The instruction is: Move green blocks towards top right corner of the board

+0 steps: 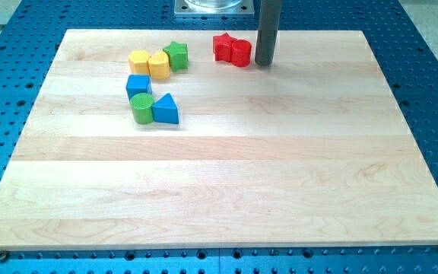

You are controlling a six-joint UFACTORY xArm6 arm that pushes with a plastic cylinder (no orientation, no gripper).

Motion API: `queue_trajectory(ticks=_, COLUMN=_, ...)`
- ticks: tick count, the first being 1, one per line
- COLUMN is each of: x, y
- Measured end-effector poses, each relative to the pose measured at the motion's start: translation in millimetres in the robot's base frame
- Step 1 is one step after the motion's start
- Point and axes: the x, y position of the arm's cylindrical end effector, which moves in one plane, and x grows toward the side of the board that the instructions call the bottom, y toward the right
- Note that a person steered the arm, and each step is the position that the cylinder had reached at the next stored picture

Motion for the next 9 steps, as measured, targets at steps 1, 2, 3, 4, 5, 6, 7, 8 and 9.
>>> queue_trajectory(ticks=1, x=-4, y=-33)
queue_trajectory(ticks=2, x=25, y=-57)
queue_trajectory(ticks=3, x=29, y=-142)
queue_trajectory(ticks=4, x=29, y=-230)
queue_trajectory(ticks=5, x=33, y=-303)
queue_trajectory(ticks=6, x=25, y=-377)
queue_trajectory(ticks=7, x=-22, y=-357)
queue_trajectory(ticks=8, x=-27, y=-326)
queue_trajectory(ticks=9, x=-27, y=-305)
